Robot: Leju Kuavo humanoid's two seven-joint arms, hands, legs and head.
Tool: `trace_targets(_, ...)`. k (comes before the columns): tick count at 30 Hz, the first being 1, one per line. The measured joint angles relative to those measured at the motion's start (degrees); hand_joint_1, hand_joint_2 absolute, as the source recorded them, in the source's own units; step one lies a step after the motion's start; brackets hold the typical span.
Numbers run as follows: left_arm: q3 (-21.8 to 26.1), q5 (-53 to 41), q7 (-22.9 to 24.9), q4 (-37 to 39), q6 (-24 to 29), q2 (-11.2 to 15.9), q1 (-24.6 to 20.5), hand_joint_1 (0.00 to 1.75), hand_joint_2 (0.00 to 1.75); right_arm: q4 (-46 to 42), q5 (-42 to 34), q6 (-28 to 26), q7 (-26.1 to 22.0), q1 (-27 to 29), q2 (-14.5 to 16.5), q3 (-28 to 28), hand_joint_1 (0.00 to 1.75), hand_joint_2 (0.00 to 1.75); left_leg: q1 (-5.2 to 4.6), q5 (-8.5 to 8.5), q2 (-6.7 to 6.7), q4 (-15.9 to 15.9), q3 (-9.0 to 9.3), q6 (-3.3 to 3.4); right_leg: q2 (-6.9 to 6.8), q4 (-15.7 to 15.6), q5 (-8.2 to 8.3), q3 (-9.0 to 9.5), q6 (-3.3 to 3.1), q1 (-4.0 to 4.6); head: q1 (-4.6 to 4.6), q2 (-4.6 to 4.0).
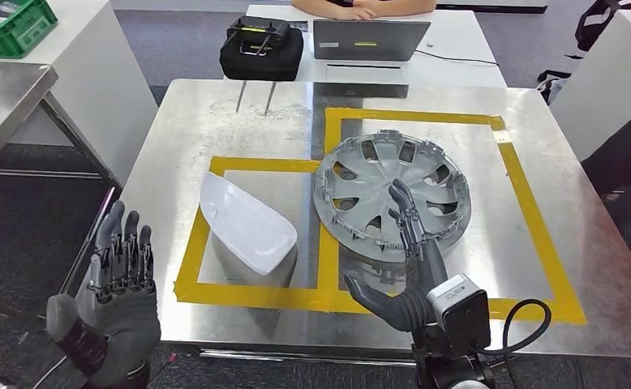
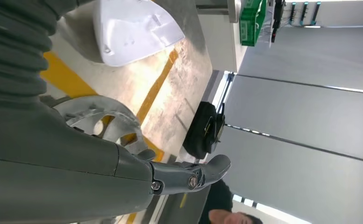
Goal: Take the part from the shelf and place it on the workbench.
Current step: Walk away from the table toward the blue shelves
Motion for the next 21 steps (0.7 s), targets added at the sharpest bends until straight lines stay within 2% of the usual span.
trace_targets(1,-0.01,-0.02,0.36,-0.06,0.55,0.18,0.03,0.0,0.0,-0.42,0.03,0.0,-0.02,0.27,-0.17,-0.06,0.0,0.0,0.07,1.37,-0.43,-3.26,2.34,0.19,0.74,0.11,0.37,-0.5,0.19,-0.06,-0.21,0.0)
trace_targets(3,-0.05,-0.03,1.0,-0.36,1.78,0.59,-0.01,0.0,0.0,-1.3,0.08,0.0,-0.16,0.65,-0.47,-0.23,0.0,0.0,0.2,3.44,-2.86,-11.37,7.3,0.65,2.13,0.4,1.15,-1.39,0.75,-0.16,-0.52,0.0)
trace_targets(4,-0.09,-0.03,1.23,-0.58,2.34,0.77,-0.02,0.0,0.0,-1.71,0.11,0.0,-0.27,0.79,-0.59,-0.32,0.0,0.0,0.18,3.96,-3.7,-13.89,8.71,0.86,2.68,0.46,1.54,-1.75,1.09,-0.2,-0.57,0.0)
trace_targets(5,-0.13,-0.03,1.39,-0.77,2.82,0.97,-0.02,0.0,0.0,-2.1,0.15,0.0,-0.38,0.95,-0.72,-0.39,0.0,0.0,0.07,4.06,-4.17,-14.94,9.15,1.08,3.18,0.44,1.95,-2.01,1.49,-0.25,-0.59,0.0)
trace_targets(7,-0.17,0.01,1.58,-0.95,3.44,1.28,0.0,0.0,0.0,-2.72,0.27,0.0,-0.48,1.45,-1.0,-0.51,0.0,0.0,-0.08,4.84,-3.04,-14.95,8.9,1.7,4.01,0.16,2.78,-2.3,2.3,-0.44,-0.54,0.0)
trace_targets(8,-0.2,0.05,1.68,-0.97,3.64,1.44,-0.04,0.0,0.0,-2.95,0.33,-0.02,-0.51,1.78,-1.18,-0.57,0.0,0.0,-0.03,5.38,-2.47,-15.06,8.8,2.1,3.55,0.43,2.51,-2.65,2.63,-0.4,-0.52,0.0)
trace_targets(9,-0.22,0.1,1.76,-1.04,3.81,1.54,-0.06,0.0,0.0,-3.12,0.4,-0.04,-0.52,2.1,-1.33,-0.64,0.0,0.0,0.05,5.98,-1.91,-15.21,8.55,2.49,2.4,1.46,1.22,-3.33,2.87,-0.32,-0.24,0.0)
trace_targets(10,-0.25,0.15,1.84,-1.11,3.95,1.63,-0.06,0.0,0.0,-3.27,0.48,-0.08,-0.53,2.3,-1.46,-0.72,0.0,0.0,0.11,6.62,-1.34,-15.37,8.03,2.83,0.88,3.66,-1.15,-4.2,3.03,-0.24,0.11,0.0)
trace_targets(11,-0.27,0.21,1.93,-1.19,4.08,1.73,-0.03,0.0,0.0,-3.37,0.52,-0.13,-0.53,2.44,-1.52,-0.79,0.0,0.0,-0.05,7.16,-0.85,-15.31,7.53,3.04,-0.78,6.84,-4.32,-5.16,3.13,-0.18,0.46,0.0)
trace_targets(12,-0.28,0.27,2.0,-1.25,4.2,1.83,0.04,0.0,0.0,-3.43,0.57,-0.18,-0.52,2.5,-1.54,-0.83,0.0,0.0,-0.23,7.68,-0.39,-15.23,6.7,3.18,-1.78,10.64,-7.27,-5.9,3.21,-0.22,0.83,0.0)
trace_targets(13,-0.3,0.34,2.08,-1.26,4.31,1.96,0.1,0.0,0.0,-3.47,0.65,-0.22,-0.52,2.58,-1.56,-0.85,0.0,0.0,-0.39,8.22,0.1,-15.08,5.82,3.25,-2.24,14.2,-9.22,-6.19,3.2,-0.25,1.01,0.0)
trace_targets(14,-0.32,0.43,2.16,-1.26,4.43,2.1,0.14,0.0,0.0,-3.47,0.74,-0.26,-0.52,2.75,-1.58,-0.86,0.0,0.0,-0.55,8.78,0.53,-14.91,4.84,3.26,-2.45,16.58,-9.76,-5.93,3.09,-0.22,1.17,0.0)
trace_targets(15,-0.35,0.5,2.22,-1.26,4.53,2.2,0.16,0.0,0.0,-3.47,0.84,-0.28,-0.52,2.95,-1.62,-0.86,0.0,0.0,-0.74,9.32,0.91,-14.72,3.87,3.29,-2.53,17.17,-9.03,-4.92,2.86,-0.14,1.37,0.0)
trace_targets(16,-0.38,0.57,2.25,-1.26,4.62,2.27,0.17,0.0,0.0,-3.47,0.93,-0.28,-0.53,3.14,-1.65,-0.86,0.0,0.0,-0.95,9.84,1.2,-14.57,2.96,3.31,-2.55,15.75,-7.57,-3.03,2.49,0.0,1.59,0.0)
trace_targets(17,-0.42,0.64,2.27,-1.26,4.68,2.31,0.18,0.0,0.0,-3.48,0.99,-0.28,-0.54,3.26,-1.67,-0.86,0.0,0.0,-1.14,10.35,1.41,-14.45,2.19,3.31,-2.62,12.4,-6.37,-0.24,1.89,0.26,1.77,0.0)
trace_targets(19,-0.48,0.78,2.27,-1.31,4.74,2.39,0.19,0.0,0.0,-3.65,1.08,-0.27,-0.6,3.33,-1.67,-0.86,0.0,0.0,-1.39,11.37,1.77,-14.37,1.23,3.06,-3.05,4.12,-6.56,5.81,0.79,0.8,1.81,0.0)
trace_targets(20,-0.51,0.86,2.26,-1.35,4.75,2.46,0.19,0.0,0.0,-3.77,1.11,-0.26,-0.65,3.34,-1.67,-0.87,0.0,0.0,-1.3,11.91,1.93,-14.44,1.07,2.81,-3.24,1.25,-7.1,7.43,0.45,1.11,1.76,0.0)
trace_targets(21,-0.52,0.92,2.23,-1.4,4.77,2.54,0.2,0.0,0.0,-3.89,1.15,-0.25,-0.72,3.35,-1.67,-0.87,0.0,0.0,-1.15,12.47,2.07,-14.6,1.01,2.47,-3.37,-0.22,-7.44,8.04,0.3,1.33,1.85,0.0)
